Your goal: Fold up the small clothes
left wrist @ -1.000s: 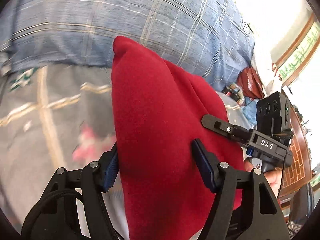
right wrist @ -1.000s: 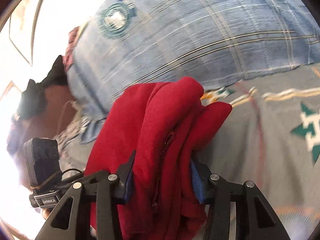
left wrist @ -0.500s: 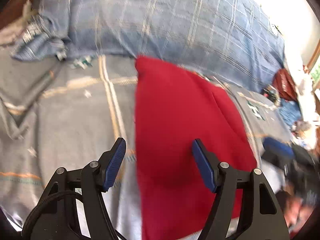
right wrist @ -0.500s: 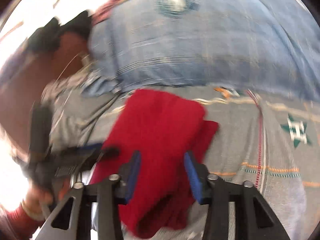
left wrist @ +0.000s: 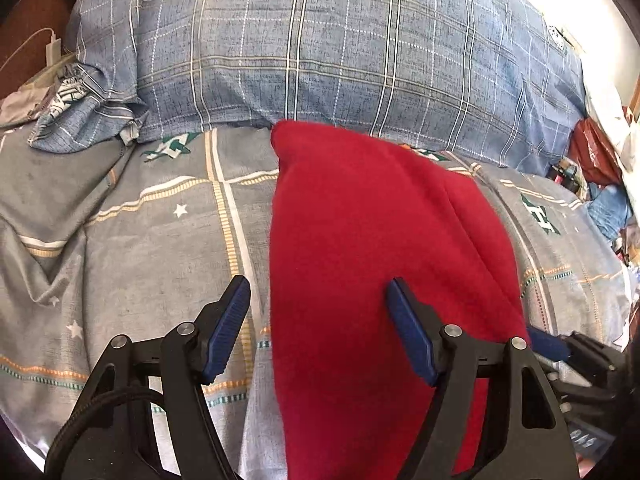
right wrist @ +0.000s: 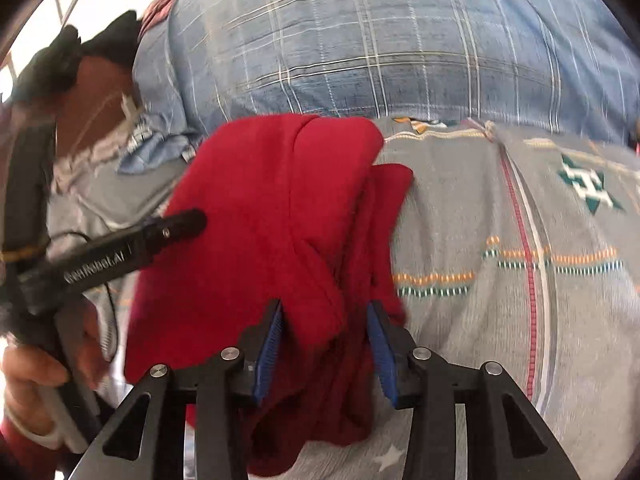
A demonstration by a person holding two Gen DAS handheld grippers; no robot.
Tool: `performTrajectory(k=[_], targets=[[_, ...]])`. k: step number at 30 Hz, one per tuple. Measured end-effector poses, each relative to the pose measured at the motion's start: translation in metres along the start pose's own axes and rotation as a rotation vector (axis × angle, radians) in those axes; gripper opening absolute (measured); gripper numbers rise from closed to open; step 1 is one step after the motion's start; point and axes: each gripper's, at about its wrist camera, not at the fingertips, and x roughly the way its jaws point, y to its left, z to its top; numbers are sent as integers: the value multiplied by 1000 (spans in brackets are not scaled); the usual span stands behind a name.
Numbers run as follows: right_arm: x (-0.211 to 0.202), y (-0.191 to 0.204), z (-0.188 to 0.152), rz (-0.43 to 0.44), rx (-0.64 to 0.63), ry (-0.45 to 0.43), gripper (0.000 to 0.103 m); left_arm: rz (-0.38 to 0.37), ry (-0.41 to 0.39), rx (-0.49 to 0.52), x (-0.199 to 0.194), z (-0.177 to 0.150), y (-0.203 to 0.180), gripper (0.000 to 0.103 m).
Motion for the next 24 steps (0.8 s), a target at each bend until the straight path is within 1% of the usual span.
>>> performTrajectory(k=[3, 5, 7, 9, 11, 14, 15, 16, 17, 18, 21, 24], targets=[[-20, 4, 5, 13, -9, -56, 41, 24, -31, 9, -8, 1, 3, 72], [-32, 11, 12, 22, -25, -92, 43, 33, -53, 7, -13, 1, 6, 72], [-35, 20, 21, 33, -26, -113, 57, 45, -69, 10, -16, 2, 9, 72], [-30, 25, 31, 52, -26, -118, 59, 66, -102, 28, -17, 4, 12, 72], [-19, 33, 40, 48, -50, -114, 59, 84, -110, 26, -12, 5, 18, 72], [0, 44, 51, 0, -100, -98, 59, 40, -110, -16, -2, 5, 31, 72], [8, 46, 54, -23, -117, -88, 54, 26, -107, -28, 1, 5, 35, 72], [18, 47, 58, -65, -135, -73, 46, 18, -104, -32, 4, 5, 38, 73], [27, 49, 61, -103, -159, -59, 44, 15, -101, -33, 7, 6, 40, 76], [33, 50, 64, -120, -179, -55, 43, 13, -99, -38, 9, 8, 42, 78], [52, 54, 71, -192, -244, -37, 41, 2, -84, -53, 15, 14, 47, 78], [65, 52, 74, -208, -256, -31, 41, 29, -82, -37, 21, 17, 46, 78]])
